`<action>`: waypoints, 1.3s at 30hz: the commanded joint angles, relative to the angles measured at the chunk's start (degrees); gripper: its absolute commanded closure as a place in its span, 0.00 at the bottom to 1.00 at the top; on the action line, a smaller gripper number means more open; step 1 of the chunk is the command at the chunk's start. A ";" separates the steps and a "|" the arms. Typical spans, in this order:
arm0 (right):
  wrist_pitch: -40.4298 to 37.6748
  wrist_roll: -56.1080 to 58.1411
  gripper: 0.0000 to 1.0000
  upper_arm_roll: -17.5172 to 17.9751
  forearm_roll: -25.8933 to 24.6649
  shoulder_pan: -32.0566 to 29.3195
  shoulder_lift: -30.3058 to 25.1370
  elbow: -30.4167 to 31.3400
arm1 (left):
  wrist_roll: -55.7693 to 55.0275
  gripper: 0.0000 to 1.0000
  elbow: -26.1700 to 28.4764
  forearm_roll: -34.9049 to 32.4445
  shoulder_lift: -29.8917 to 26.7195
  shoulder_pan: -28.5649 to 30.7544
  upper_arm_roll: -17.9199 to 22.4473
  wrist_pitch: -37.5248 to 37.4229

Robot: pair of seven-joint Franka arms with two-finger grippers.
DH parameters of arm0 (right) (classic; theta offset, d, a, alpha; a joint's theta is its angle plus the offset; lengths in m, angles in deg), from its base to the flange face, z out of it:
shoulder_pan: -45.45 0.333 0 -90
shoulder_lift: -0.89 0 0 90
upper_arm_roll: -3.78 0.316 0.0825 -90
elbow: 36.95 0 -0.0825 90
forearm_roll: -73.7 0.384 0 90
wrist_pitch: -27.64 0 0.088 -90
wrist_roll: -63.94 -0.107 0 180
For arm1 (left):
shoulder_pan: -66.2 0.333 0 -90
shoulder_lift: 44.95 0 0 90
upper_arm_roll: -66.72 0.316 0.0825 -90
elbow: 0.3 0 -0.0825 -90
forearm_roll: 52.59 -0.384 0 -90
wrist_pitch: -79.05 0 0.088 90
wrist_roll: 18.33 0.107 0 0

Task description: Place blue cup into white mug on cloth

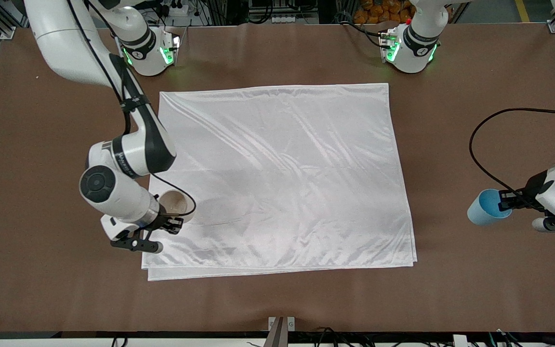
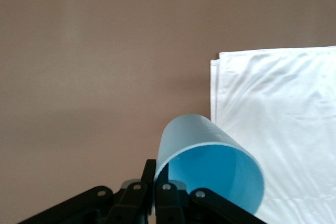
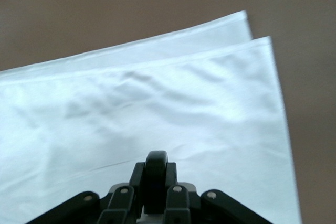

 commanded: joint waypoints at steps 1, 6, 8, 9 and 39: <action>-0.27 -4.39 1.00 -0.56 0.35 4.21 -1.10 0.77 | -0.71 1.00 0.11 -0.26 -1.49 0.01 -2.08 -1.30; -0.01 -8.00 1.00 -0.65 0.00 7.02 -0.66 0.77 | -0.89 1.00 0.02 -0.09 -1.49 -0.07 -3.22 -1.22; -0.01 -8.35 1.00 -0.56 0.08 7.73 -0.66 0.77 | -0.89 1.00 0.02 0.09 -1.49 -0.16 -3.31 -1.22; -0.01 -8.35 1.00 -0.56 0.26 7.99 -0.75 0.77 | -0.89 1.00 0.02 0.09 -1.49 -0.34 -3.66 -1.22; 6.67 -18.37 1.00 -0.74 -0.53 16.78 2.41 0.85 | -8.88 1.00 -0.68 0.44 -0.97 -6.13 -4.63 -1.13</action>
